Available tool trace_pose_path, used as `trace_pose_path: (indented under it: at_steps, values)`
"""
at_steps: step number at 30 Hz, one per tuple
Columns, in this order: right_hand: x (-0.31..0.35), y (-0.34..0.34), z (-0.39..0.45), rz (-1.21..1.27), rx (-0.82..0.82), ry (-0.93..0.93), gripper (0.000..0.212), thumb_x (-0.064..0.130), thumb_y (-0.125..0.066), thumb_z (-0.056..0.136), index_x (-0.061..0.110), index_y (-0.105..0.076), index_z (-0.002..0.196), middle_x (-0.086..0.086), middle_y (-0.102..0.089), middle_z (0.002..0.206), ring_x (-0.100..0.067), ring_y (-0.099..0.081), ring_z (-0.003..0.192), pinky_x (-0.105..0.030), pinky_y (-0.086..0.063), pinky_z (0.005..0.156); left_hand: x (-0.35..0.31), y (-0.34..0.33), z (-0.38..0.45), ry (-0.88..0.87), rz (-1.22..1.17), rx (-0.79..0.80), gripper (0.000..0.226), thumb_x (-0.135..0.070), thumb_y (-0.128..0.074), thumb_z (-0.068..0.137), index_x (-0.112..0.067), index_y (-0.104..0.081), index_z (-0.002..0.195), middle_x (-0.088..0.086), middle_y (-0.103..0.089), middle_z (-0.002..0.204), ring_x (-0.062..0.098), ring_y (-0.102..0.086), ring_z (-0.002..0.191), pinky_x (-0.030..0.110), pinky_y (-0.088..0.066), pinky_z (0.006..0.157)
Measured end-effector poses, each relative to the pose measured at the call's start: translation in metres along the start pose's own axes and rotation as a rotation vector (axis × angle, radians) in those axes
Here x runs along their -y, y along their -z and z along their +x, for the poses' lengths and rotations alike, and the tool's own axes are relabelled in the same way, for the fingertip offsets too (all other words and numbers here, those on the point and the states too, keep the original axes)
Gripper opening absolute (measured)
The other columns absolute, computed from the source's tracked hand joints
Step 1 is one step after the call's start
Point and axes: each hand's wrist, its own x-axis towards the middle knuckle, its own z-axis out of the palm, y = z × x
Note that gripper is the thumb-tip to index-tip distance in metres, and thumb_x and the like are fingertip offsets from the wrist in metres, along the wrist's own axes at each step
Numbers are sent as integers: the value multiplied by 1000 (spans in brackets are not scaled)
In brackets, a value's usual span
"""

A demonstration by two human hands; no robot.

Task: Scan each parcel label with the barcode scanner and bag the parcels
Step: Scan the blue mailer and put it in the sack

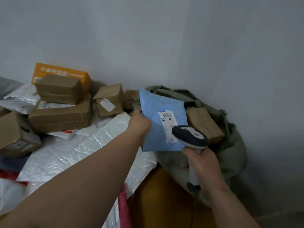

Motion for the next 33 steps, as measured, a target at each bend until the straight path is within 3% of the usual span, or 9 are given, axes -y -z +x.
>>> trace_pose_path:
  at_steps: [3,6,11,13,16,19,22,27,33]
  values:
    - [-4,14,26,-16,22,-5,18,25,-71,87,36,-61,98,8,-72,74,-6,-69,61,-26,-47,58,-3,-35,22,44,18,30,55,-1,-49,94,-20,-34,143,12,-52,133,35,-57,113,55,-52,96]
    - [-11,20,45,-28,25,-57,20,29,-70,88,30,-62,106,2,-73,77,-2,-68,59,-27,-43,59,3,-58,33,87,-28,145,72,6,-46,96,-27,-24,156,13,-46,147,36,-55,121,53,-50,100]
    - [-23,20,56,6,65,-74,21,25,-72,87,37,-59,99,2,-72,88,-7,-70,63,-17,-47,48,9,-70,45,125,99,223,70,6,-43,98,-19,-18,158,11,-28,161,34,-42,137,46,-42,110]
    - [-23,17,57,17,85,-81,24,26,-73,87,39,-58,101,6,-71,90,-8,-71,64,-18,-48,50,4,-68,47,90,99,213,64,6,-42,98,-17,-28,155,11,-38,155,33,-48,132,44,-46,106]
    - [-22,9,55,0,92,-77,25,28,-74,86,42,-56,96,12,-69,82,-6,-71,63,-23,-48,55,-4,-55,45,-26,46,61,55,2,-52,96,-17,-44,147,5,-62,123,21,-61,101,33,-55,83]
    - [-21,1,49,-15,99,-69,22,27,-74,86,38,-59,99,9,-70,84,-8,-71,61,-20,-49,51,-1,-25,41,-85,-1,-133,69,-6,-65,90,-19,-38,151,5,-54,137,24,-58,112,43,-54,96]
    - [-19,-13,37,-36,129,-54,15,24,-73,87,29,-64,98,9,-72,72,-10,-70,56,-13,-46,44,17,20,29,-99,-5,-255,52,-12,-65,91,-17,-51,141,6,-56,135,25,-58,115,47,-52,99]
    - [-19,-52,5,-89,252,-98,8,18,-71,88,18,-68,95,-2,-70,62,-7,-65,50,-16,-48,44,65,106,-7,-25,108,-378,45,-16,-64,93,-18,-54,137,3,-60,120,15,-57,91,25,-45,69]
    - [-44,-116,-53,-224,381,-162,14,25,-73,81,18,-71,93,1,-72,67,-10,-69,57,-21,-49,51,131,207,-74,116,246,-439,57,-22,-73,87,-16,-51,139,12,-57,133,29,-57,109,41,-50,90]
